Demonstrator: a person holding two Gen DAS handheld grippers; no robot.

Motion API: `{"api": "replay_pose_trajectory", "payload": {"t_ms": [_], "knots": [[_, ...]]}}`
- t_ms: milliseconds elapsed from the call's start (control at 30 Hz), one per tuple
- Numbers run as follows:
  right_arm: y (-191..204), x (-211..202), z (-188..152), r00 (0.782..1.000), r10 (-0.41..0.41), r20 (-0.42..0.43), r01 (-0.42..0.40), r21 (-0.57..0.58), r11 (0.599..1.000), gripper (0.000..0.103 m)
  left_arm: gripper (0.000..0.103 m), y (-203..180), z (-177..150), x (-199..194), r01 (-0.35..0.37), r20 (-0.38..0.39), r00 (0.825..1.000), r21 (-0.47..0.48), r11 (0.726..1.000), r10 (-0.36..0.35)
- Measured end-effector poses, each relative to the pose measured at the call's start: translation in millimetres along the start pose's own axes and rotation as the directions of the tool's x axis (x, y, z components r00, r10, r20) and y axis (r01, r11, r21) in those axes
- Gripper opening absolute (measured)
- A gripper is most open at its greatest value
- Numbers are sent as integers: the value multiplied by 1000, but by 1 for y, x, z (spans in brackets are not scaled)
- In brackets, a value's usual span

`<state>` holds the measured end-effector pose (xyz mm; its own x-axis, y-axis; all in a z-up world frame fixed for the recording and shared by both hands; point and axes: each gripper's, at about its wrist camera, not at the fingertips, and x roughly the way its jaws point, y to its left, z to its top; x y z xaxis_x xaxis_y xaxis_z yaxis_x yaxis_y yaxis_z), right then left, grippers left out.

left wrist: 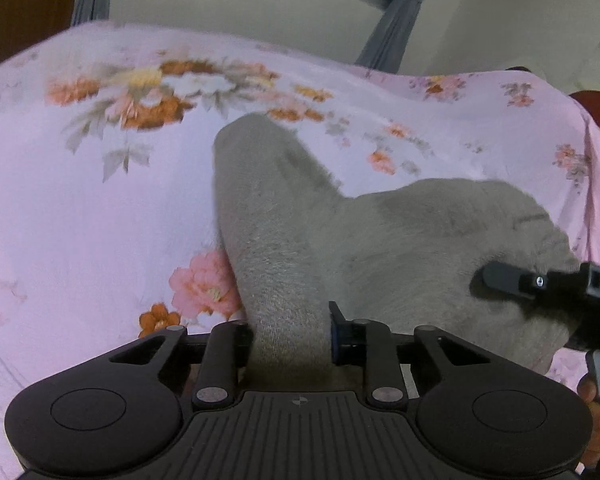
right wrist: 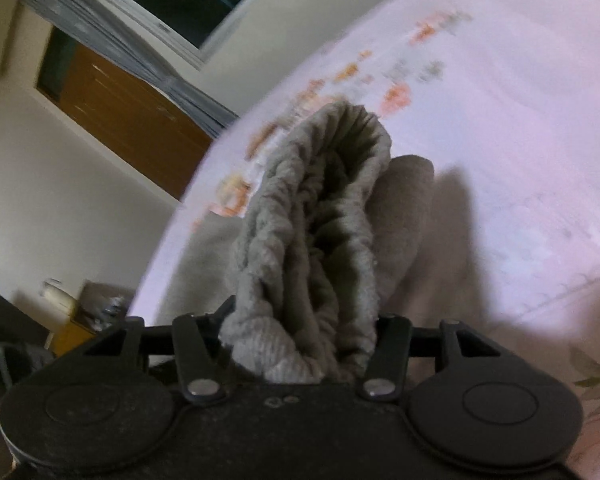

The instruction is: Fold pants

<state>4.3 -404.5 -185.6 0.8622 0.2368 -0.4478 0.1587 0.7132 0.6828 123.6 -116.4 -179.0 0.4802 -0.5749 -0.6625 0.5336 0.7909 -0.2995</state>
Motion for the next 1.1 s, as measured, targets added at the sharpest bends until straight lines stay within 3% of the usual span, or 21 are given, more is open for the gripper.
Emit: {"api": "replay_pose_trajectory", "payload": {"t_ms": [500, 1100], "knots": [[68, -7, 47, 983, 159, 92, -150, -92, 984, 54, 25, -8, 49, -49, 4, 174, 985, 3, 1000, -5], [64, 43, 110, 983, 146, 110, -129, -154, 980, 54, 25, -6, 120, 8, -51, 201, 979, 32, 998, 44]]}}
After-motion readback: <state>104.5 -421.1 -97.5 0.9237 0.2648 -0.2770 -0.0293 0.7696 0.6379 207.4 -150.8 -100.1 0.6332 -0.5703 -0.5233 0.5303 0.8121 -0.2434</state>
